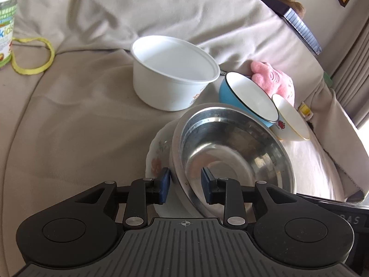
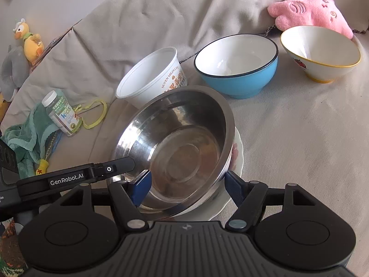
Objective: Organize plates and bowls
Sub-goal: 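Lower the steel bowl into the white bowl and open the left gripper, then move the left gripper to the yellow-rimmed white bowl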
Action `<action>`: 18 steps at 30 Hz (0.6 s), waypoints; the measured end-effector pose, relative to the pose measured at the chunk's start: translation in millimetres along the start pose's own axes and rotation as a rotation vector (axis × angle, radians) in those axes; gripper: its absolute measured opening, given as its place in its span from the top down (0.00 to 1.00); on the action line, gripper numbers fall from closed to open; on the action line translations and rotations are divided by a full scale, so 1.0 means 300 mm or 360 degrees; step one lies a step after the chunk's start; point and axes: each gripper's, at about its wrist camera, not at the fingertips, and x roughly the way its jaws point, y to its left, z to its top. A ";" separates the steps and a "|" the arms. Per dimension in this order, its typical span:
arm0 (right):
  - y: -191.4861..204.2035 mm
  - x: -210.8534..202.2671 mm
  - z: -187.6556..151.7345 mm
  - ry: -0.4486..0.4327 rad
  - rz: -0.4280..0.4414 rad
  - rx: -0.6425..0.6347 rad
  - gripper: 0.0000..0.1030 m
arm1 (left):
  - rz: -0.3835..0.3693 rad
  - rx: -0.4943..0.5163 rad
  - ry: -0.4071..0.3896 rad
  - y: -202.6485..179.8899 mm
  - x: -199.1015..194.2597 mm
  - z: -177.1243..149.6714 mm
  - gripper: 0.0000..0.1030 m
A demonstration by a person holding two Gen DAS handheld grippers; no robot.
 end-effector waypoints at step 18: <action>-0.530 -0.249 0.010 -0.0427 -0.0226 0.0203 0.24 | 0.0014 0.0444 -0.0211 -0.509 -0.006 0.120 0.69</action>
